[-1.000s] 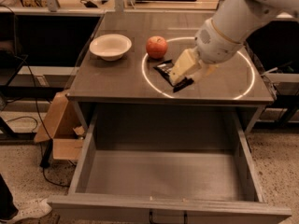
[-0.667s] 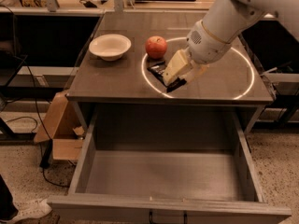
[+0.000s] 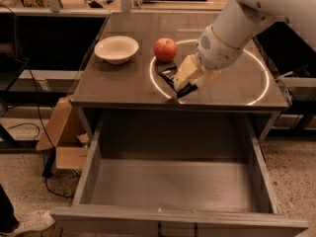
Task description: Pick rxbar chocolate from top drawer and place on counter
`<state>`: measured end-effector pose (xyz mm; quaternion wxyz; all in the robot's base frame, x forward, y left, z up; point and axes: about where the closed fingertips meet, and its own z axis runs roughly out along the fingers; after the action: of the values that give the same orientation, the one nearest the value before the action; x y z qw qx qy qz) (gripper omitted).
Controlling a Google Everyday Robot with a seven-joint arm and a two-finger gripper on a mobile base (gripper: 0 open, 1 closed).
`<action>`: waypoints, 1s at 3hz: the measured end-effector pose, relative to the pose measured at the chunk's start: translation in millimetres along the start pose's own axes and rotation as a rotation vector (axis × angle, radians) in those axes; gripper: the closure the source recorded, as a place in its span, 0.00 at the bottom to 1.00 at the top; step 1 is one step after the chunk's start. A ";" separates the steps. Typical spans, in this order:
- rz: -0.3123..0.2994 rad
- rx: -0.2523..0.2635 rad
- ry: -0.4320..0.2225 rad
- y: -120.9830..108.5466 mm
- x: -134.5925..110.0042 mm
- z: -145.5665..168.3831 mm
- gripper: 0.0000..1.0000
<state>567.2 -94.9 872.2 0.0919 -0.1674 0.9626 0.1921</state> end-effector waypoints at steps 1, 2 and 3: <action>0.046 0.046 -0.023 -15.3 -8.0 9.1 1.00; 0.087 0.065 -0.032 -25.4 -14.2 23.6 1.00; 0.107 0.064 -0.031 -29.1 -19.3 36.4 1.00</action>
Offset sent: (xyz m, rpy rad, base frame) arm 0.0383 -0.0131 -0.0423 -0.0510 -0.0124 -0.1652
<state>599.5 -100.1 833.8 0.1016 -0.1098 0.9743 0.1682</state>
